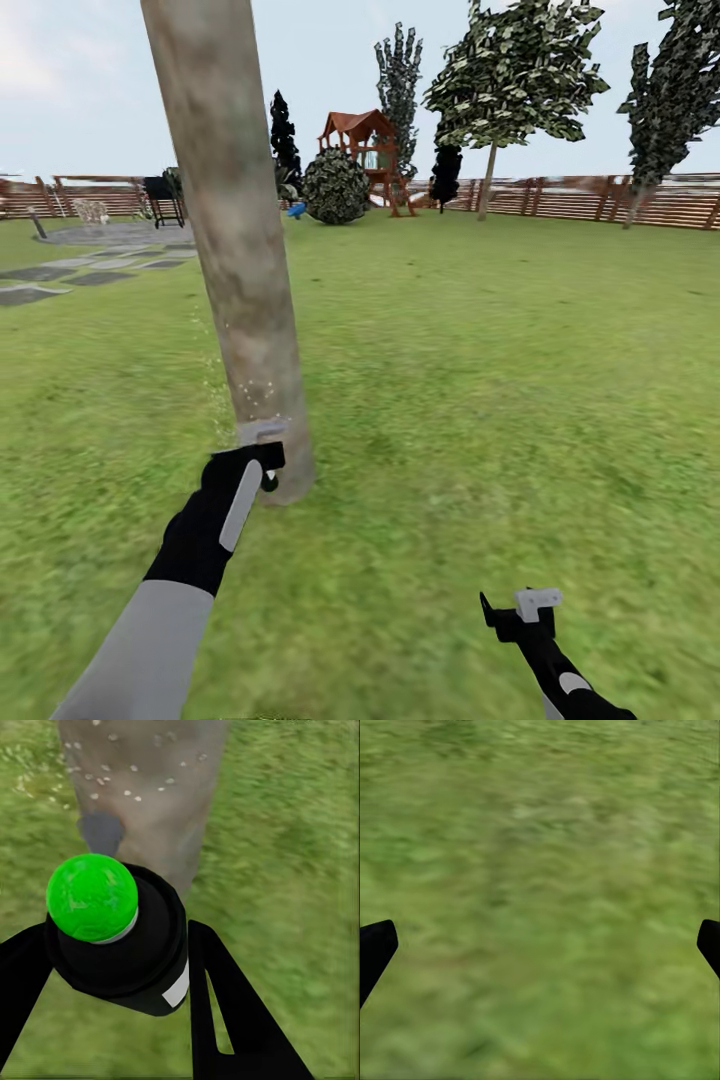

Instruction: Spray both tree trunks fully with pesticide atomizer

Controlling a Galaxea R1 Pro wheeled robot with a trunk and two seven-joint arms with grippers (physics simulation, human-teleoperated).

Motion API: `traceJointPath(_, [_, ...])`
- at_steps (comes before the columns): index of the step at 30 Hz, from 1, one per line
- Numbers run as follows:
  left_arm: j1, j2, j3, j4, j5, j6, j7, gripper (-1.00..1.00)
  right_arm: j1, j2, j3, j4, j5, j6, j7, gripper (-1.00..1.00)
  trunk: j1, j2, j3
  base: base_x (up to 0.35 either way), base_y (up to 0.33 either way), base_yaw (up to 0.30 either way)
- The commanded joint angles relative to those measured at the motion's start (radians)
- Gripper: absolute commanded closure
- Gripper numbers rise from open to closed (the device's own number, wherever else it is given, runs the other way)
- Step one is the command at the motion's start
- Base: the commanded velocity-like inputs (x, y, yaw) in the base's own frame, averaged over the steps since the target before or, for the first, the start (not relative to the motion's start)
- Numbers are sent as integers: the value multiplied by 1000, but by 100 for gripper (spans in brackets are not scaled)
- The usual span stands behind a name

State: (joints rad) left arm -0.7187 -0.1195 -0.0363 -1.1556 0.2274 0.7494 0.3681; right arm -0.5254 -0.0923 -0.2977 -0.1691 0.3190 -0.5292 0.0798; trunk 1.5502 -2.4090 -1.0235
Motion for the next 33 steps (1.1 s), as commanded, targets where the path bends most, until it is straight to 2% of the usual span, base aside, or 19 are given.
traceJointPath(1, [0, -3, -1, -2, -4, 3, 0, 100, 0, 0, 0, 0, 0, 0, 0, -100, 0, 0, 0, 0, 0, 191])
traceJointPath(4, [3, 6, 9, -21, -3, 6, -1, 100, 0, -1, 0, -1, 0, 0, 0, -100, 0, 0, 0, 0, 0, 72])
traceJointPath(7, [10, 20, 69, -41, -2, 13, -5, 100, 0, -1, 0, -1, 0, 0, 0, -100, 0, 0, 0, 0, 0, 7])
traceJointPath(9, [12, 24, 90, -46, -2, 15, -7, 100, 1, -1, 0, -1, 0, 0, 0, -100, 0, 0, 0, 0, 0, 1])
traceJointPath(12, [12, 17, 87, -48, -4, 16, -7, 100, 0, -1, 0, 0, 0, 0, 0, -100, 0, 0, 0, 0, 0, 0])
traceJointPath(13, [10, 13, 84, -48, -5, 15, -7, 100, 0, -1, 0, -1, 0, 0, 0, -100, 0, 0, 0, 0, 0, 0])
traceJointPath(14, [5, 5, 44, -49, -3, 18, -4, 100, 0, -1, 0, -1, 0, 0, 0, -100, 0, 0, 0, 0, 0, 0])
traceJointPath(16, [1, -14, -6, -50, -2, 31, 0, 100, 1, -1, 0, -1, 0, 0, 0, -100, 0, 0, 0, 0, 0, 0])
traceJointPath(19, [0, -36, -32, -71, -3, 55, 1, 100, 0, -1, 0, -1, -1, 0, 0, -100, 0, 0, 0, 0, 0, 0])
traceJointPath(21, [2, -25, -15, -129, -5, 129, 1, 100, 1, -1, 0, -1, 0, 0, 0, -100, 0, 0, 0, 0, 0, 0])
traceJointPath(23, [6, -9, 42, -182, -8, 172, -1, 100, 1, -1, 0, -1, 0, 0, 0, -100, 0, 0, 0, 0, 0, 0])
traceJointPath(24, [9, 26, 94, -216, -5, 205, -3, 100, 0, -1, 0, 0, 0, 0, 0, -100, 0, 0, 0, 0, 0, 0])
traceJointPath(25, [10, 59, 113, -227, -4, 229, -6, 100, 0, -1, 0, 0, 0, 0, 0, -100, 0, 0, 0, 0, 0, 0])
traceJointPath(27, [11, 87, 119, -232, -3, 243, -7, 100, 0, -1, 0, 0, 0, 0, 0, -100, 0, 0, 0, 0, 0, 0])
traceJointPath(28, [11, 88, 117, -233, -3, 245, -7, 100, 1, -1, 0, 0, 0, 0, 0, -100, 0, 0, 0, 0, 0, 0])
traceJointPath(29, [8, 78, 99, -234, -3, 247, -7, 100, 0, -1, 0, 0, 0, 0, 0, -100, 0, 0, 0, 0, 0, 0])
traceJointPath(31, [1, 50, 23, -234, -7, 247, -2, 100, 1, -1, 0, 0, 0, 0, 0, -100, 0, 0, 0, 0, 0, 0])
traceJointPath(33, [-12, 14, -26, -234, -12, 248, 1, 100, 1, -1, 0, 0, 0, 0, 0, -100, 0, 0, 0, 0, 0, 0])
